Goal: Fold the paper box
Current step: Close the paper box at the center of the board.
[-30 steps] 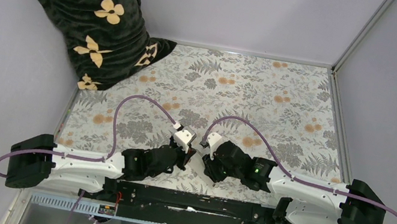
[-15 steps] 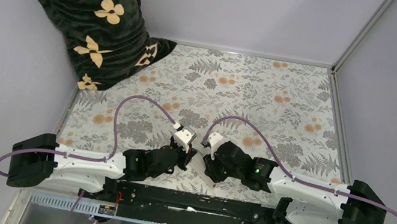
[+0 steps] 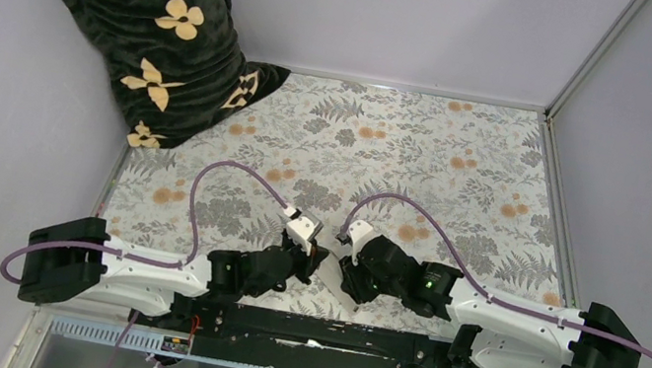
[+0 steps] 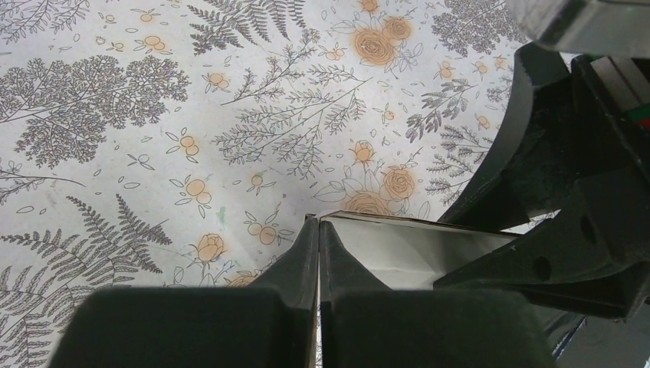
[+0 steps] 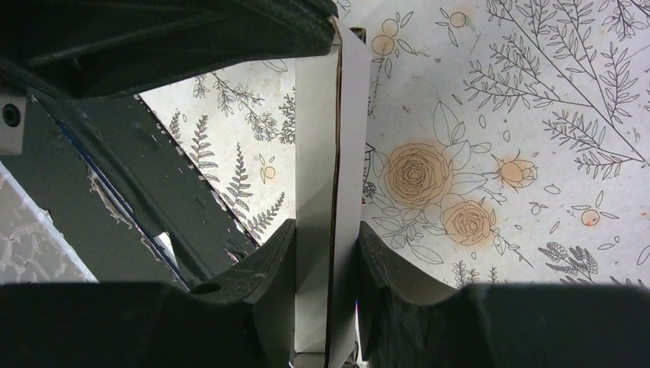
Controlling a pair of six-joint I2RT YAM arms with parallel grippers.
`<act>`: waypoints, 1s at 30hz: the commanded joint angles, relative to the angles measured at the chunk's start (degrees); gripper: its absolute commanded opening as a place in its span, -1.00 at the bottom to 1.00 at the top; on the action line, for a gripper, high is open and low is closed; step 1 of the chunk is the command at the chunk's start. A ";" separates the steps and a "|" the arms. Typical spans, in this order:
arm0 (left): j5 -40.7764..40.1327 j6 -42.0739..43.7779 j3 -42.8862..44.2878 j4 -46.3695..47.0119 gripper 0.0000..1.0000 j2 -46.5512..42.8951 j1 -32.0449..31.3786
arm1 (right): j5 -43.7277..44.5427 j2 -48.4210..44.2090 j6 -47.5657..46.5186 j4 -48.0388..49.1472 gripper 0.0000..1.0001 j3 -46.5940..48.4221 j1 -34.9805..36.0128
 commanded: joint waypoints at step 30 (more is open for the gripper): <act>-1.14 -2.45 -6.25 11.92 -1.00 9.57 -0.82 | 5.53 0.76 -0.11 -2.72 -0.95 3.41 0.14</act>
